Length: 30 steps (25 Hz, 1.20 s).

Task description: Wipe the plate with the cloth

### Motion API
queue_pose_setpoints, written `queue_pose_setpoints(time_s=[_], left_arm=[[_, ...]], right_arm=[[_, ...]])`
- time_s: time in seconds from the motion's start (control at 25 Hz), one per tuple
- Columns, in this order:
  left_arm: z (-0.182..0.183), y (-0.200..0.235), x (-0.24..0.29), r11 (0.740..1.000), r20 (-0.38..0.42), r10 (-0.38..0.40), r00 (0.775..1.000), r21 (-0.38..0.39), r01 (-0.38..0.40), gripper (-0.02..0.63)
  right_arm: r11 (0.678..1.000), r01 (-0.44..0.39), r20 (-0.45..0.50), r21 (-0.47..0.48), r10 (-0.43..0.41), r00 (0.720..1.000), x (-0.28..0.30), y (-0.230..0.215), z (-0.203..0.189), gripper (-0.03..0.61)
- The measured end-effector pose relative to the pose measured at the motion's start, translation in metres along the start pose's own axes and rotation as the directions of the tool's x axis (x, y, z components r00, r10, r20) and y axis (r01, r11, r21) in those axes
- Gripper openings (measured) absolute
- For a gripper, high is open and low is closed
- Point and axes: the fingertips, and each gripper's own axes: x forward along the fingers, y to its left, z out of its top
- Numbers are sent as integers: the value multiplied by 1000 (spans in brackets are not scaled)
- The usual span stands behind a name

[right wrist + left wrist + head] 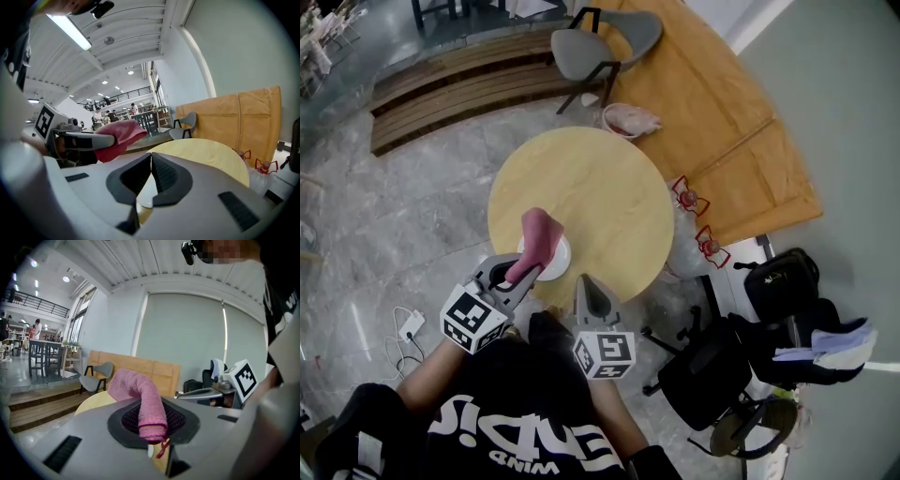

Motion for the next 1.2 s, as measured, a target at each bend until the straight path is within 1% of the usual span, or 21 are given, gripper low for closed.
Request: queue_pose_setpoints(time_s=[0.24,0.44,0.52,0.68,0.8,1.0,1.04,1.12,1.2], left_arm=[[1,-2,34,999,-27,35,999,-11,-35,52],[-6,0,40,998,-64,61,996,-25,-62,52],[-7,4,41,997,-81,71,994,-26,-73,52],[-11,10,43,996,-107,79,991,-23,-82,52],[-17,14,43,996,-119,73,990,-37,-78,52],[-34,25,47,996,-173,61,983,-52,-70,52],[-36,27,48,996,-181,58,982,-52,-69,52],[-42,33,50,996,-199,52,979,-54,-64,52],[-47,38,50,996,-219,45,975,-59,-59,52]], right_arm=[[999,-49,-60,14,50,997,14,-36,-14,23],[995,-93,-141,24,95,985,29,-47,-39,23],[993,-112,-185,29,115,976,37,-50,-52,23],[987,-153,-275,37,158,949,54,-53,-79,23],[986,-161,-315,39,165,934,67,-55,-93,25],[984,-166,-386,57,175,906,92,-57,-111,26],[983,-169,-405,67,182,896,96,-57,-116,39],[982,-170,-444,87,191,876,102,-57,-129,121],[983,-163,-472,91,186,862,108,-58,-139,132]])
